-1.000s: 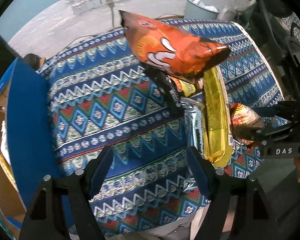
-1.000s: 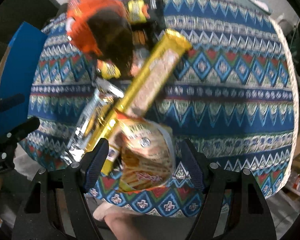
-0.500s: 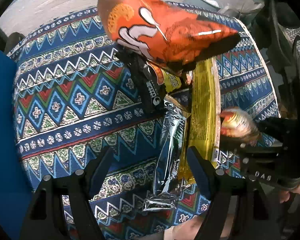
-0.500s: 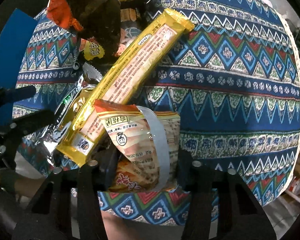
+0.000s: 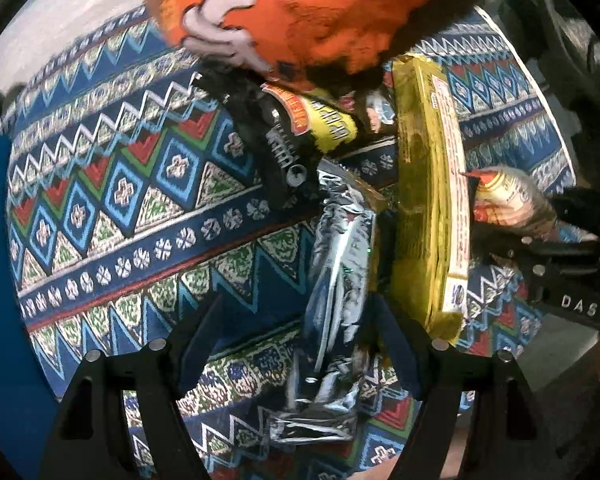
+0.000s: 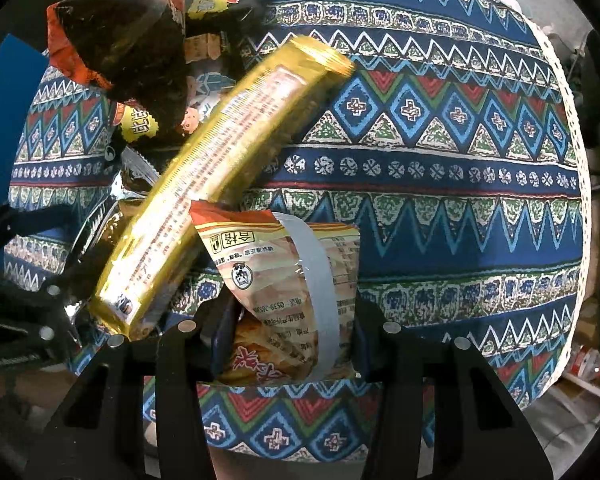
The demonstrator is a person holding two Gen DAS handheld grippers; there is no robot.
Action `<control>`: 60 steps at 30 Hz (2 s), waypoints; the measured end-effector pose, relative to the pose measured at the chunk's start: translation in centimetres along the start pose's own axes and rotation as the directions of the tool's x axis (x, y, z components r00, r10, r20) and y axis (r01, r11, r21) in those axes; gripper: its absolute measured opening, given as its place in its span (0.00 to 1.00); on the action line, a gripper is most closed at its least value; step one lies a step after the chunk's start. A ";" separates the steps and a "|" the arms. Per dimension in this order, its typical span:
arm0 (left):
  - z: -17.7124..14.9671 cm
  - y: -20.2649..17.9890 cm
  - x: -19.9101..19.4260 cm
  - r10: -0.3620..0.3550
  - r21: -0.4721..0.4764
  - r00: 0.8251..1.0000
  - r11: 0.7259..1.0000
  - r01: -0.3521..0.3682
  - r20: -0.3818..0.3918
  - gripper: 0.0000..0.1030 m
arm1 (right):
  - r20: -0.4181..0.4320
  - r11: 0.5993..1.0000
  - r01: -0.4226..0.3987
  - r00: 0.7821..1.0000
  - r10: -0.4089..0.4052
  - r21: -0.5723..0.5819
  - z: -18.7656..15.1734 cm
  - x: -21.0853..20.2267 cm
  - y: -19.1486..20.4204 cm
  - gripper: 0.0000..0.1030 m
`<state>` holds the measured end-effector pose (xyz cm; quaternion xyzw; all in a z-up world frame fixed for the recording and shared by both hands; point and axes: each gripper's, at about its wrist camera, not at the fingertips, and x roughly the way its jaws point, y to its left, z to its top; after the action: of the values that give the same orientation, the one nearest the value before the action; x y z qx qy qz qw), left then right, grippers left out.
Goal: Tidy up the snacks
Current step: 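Grasp a tan cracker bag with the right tool while the left tool grasps a silver bar, then carry the tan cracker bag and silver bar over the cardboard box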
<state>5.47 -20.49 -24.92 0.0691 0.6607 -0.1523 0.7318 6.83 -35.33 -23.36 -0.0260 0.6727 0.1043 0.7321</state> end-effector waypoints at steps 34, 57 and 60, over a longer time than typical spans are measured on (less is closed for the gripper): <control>-3.7 1.4 -9.8 0.065 0.103 0.978 0.991 -0.087 0.198 0.28 | 0.188 0.997 0.016 0.982 0.000 -0.082 1.7 -7.7 2.4 0.41; -3.8 9.3 -18.1 0.191 -0.100 0.898 0.981 -0.165 0.396 0.28 | 0.302 0.977 -0.027 0.949 0.092 -0.213 4.9 -12.8 11.3 0.41; -4.1 10.4 -19.0 0.209 -0.125 0.887 0.977 -0.172 0.412 0.28 | 0.309 0.972 -0.034 0.945 0.107 -0.234 5.5 -13.2 12.6 0.41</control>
<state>3.31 -6.95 -7.72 0.0675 0.4823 -0.0628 0.8711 8.92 -23.56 -8.46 -0.0676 0.5294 0.2092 0.8194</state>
